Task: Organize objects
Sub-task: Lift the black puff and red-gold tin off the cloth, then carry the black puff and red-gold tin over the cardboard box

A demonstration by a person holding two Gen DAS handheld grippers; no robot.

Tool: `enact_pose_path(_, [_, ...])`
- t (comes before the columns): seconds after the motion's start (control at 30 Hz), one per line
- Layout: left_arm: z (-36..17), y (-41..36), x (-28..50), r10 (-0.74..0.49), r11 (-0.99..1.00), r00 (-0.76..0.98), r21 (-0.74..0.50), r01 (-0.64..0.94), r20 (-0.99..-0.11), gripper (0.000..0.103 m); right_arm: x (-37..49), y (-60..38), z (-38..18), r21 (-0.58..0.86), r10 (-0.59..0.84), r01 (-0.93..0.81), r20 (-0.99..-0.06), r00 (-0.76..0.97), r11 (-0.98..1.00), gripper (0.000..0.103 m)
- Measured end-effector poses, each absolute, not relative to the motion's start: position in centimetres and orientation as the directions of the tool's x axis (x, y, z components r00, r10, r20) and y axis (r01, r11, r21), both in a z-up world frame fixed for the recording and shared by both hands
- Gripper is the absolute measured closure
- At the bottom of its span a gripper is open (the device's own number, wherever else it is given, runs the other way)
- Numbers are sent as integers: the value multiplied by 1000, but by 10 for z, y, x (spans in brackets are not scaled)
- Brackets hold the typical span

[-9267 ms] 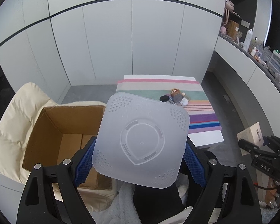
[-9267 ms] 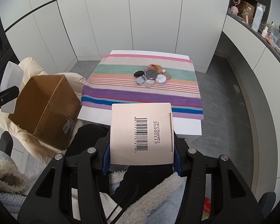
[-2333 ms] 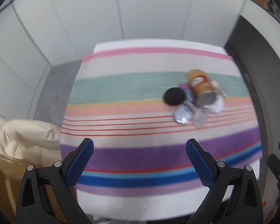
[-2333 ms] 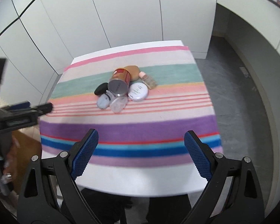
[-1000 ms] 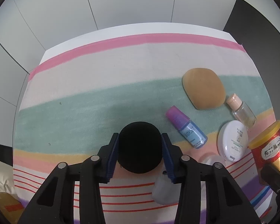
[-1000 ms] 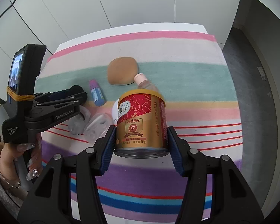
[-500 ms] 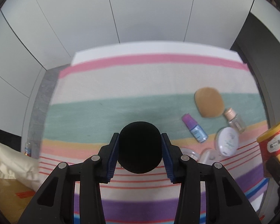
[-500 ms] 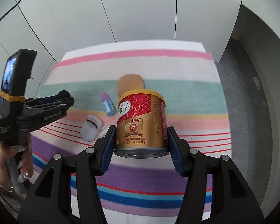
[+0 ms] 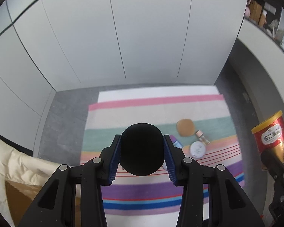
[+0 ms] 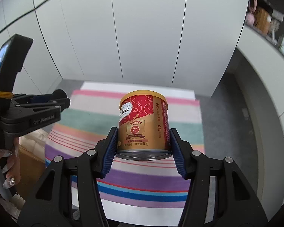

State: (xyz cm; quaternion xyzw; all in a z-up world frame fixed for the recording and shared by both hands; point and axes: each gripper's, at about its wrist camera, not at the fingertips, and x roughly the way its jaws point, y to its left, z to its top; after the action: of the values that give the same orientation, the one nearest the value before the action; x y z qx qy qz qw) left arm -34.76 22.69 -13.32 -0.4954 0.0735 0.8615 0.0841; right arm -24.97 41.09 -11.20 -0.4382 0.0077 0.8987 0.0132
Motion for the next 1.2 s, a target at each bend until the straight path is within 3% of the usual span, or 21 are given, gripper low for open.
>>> enact_pose_path(0.4, [-54, 221, -296, 93, -975, -551, 37, -221, -829, 59, -202, 396, -2, -9, 14, -11, -693, -721, -1000, 47])
enact_pose_path(1.0, [-40, 210, -262, 65, -970, -591, 89, -228, -804, 59, -173, 399, 1, -7, 21, -22, -699, -715, -1000, 47])
enact_pose_path(1.2, [-36, 189, -237, 99, -976, -607, 44, -216, -788, 59, -157, 405, -7, -3, 19, -25, -713, -701, -1000, 47])
